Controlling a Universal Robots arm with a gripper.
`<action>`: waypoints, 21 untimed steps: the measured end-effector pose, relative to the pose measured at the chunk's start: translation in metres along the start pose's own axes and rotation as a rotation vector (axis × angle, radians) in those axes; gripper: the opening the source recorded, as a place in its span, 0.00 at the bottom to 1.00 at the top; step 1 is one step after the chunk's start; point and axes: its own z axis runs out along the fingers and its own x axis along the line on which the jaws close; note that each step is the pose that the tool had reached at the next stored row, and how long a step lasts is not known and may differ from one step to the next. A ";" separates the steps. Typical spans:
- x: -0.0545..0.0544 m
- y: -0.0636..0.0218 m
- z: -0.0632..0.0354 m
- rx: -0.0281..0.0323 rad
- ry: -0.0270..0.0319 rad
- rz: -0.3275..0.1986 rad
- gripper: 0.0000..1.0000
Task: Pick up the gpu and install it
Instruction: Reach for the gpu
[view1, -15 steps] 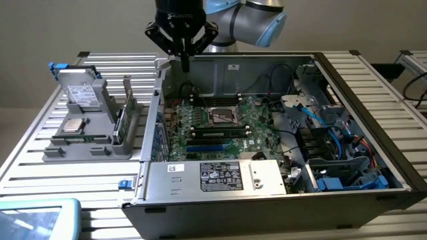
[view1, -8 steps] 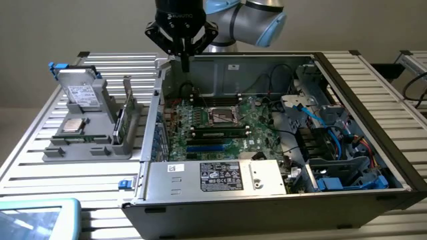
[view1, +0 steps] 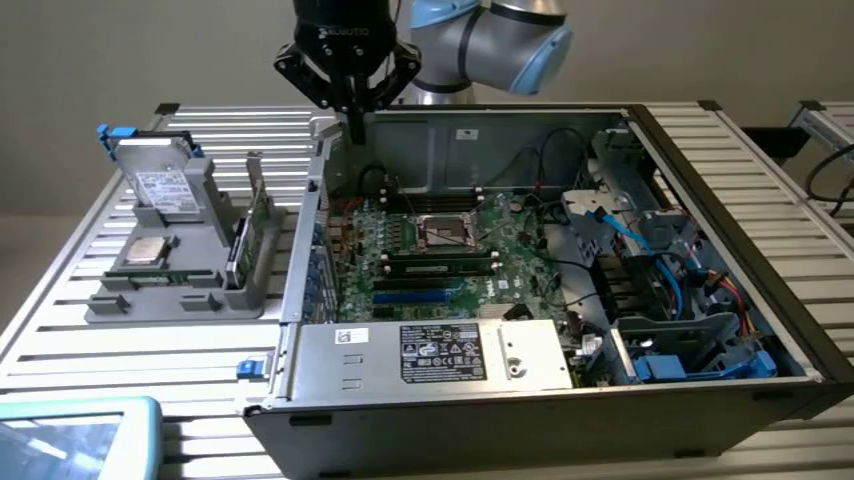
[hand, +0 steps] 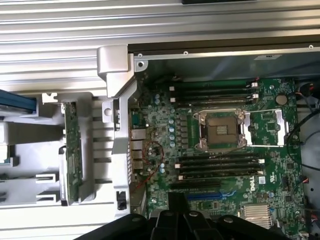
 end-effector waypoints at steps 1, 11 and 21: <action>0.003 -0.0002 0.0000 -0.0001 -0.0001 0.000 0.11; 0.030 -0.0023 -0.0007 -0.0005 0.0000 0.000 0.11; 0.073 -0.0054 -0.0016 -0.0007 -0.0018 0.000 0.11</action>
